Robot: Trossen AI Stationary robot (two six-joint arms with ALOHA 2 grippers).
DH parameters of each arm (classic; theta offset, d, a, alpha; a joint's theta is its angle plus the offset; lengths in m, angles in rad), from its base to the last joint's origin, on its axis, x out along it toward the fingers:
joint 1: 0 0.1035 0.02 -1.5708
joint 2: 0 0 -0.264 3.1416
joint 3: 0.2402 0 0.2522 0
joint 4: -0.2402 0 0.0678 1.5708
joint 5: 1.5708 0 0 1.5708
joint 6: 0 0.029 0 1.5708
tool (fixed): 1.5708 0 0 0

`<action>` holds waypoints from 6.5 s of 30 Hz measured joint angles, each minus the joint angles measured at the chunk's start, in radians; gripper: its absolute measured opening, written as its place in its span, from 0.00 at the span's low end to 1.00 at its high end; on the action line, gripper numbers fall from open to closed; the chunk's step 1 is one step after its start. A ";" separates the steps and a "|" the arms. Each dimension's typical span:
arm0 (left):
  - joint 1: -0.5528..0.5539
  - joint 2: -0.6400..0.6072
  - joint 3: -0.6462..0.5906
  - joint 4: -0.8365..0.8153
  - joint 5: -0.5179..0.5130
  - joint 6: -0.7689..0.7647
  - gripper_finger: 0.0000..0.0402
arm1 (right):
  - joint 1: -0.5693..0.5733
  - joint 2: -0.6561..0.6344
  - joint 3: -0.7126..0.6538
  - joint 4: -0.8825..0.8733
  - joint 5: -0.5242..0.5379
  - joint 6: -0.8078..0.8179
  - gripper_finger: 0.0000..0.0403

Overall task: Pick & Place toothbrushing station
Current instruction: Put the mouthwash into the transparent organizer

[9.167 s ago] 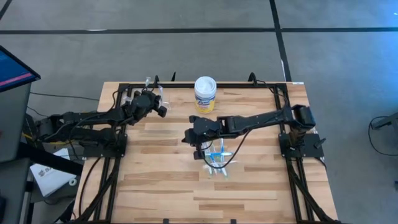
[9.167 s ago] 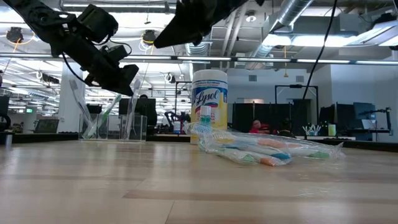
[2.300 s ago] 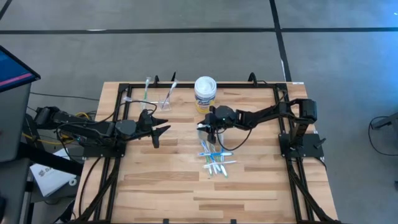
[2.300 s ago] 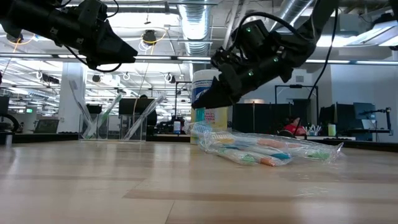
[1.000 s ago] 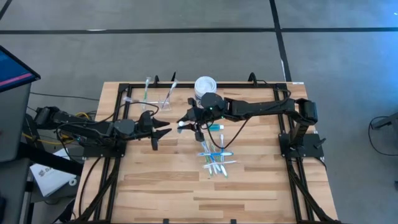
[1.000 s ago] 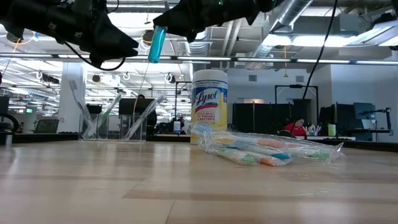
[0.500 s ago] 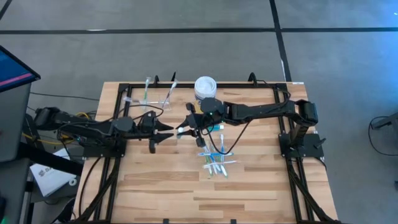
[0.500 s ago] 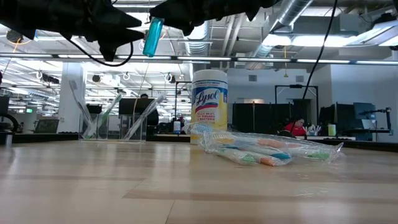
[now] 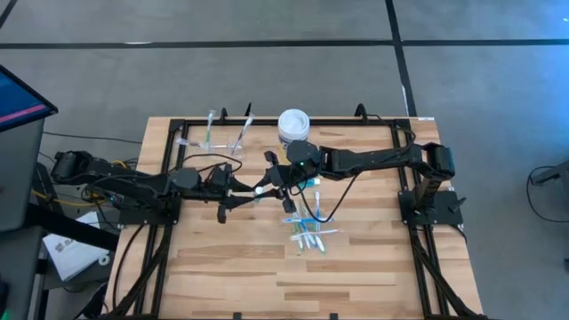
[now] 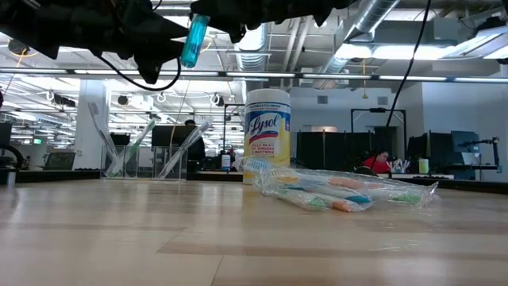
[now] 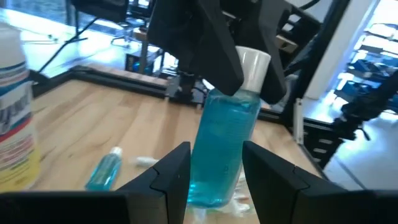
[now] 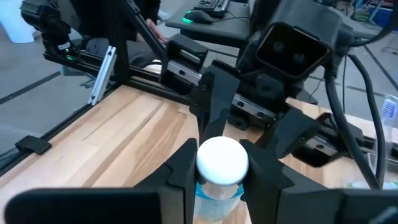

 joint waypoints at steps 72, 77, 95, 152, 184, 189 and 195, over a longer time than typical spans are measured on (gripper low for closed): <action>0.105 0.178 -0.002 0.245 0.319 0.015 0.18 | -0.067 -0.035 0.002 -0.129 -0.107 -0.024 0.28; 0.107 0.177 -0.001 0.243 0.327 0.019 0.18 | -0.073 -0.059 -0.001 -0.178 -0.105 -0.027 0.28; 0.153 0.059 -0.001 0.079 0.108 0.053 0.17 | -0.100 -0.119 0.000 -0.341 -0.080 -0.024 0.28; 0.298 -0.236 -0.275 0.019 -0.887 -0.005 0.17 | -0.095 -0.098 0.000 -0.289 -0.083 -0.043 0.28; 0.116 -0.174 -0.188 0.104 -1.175 0.201 0.17 | -0.089 -0.098 0.000 -0.293 -0.083 -0.053 0.28; -0.051 -0.172 -0.188 0.104 -1.308 0.162 0.17 | -0.088 -0.098 0.000 -0.292 -0.083 -0.055 0.28; -0.110 -0.095 -0.191 0.097 -1.342 0.057 0.17 | -0.084 -0.098 0.000 -0.292 -0.083 -0.061 0.28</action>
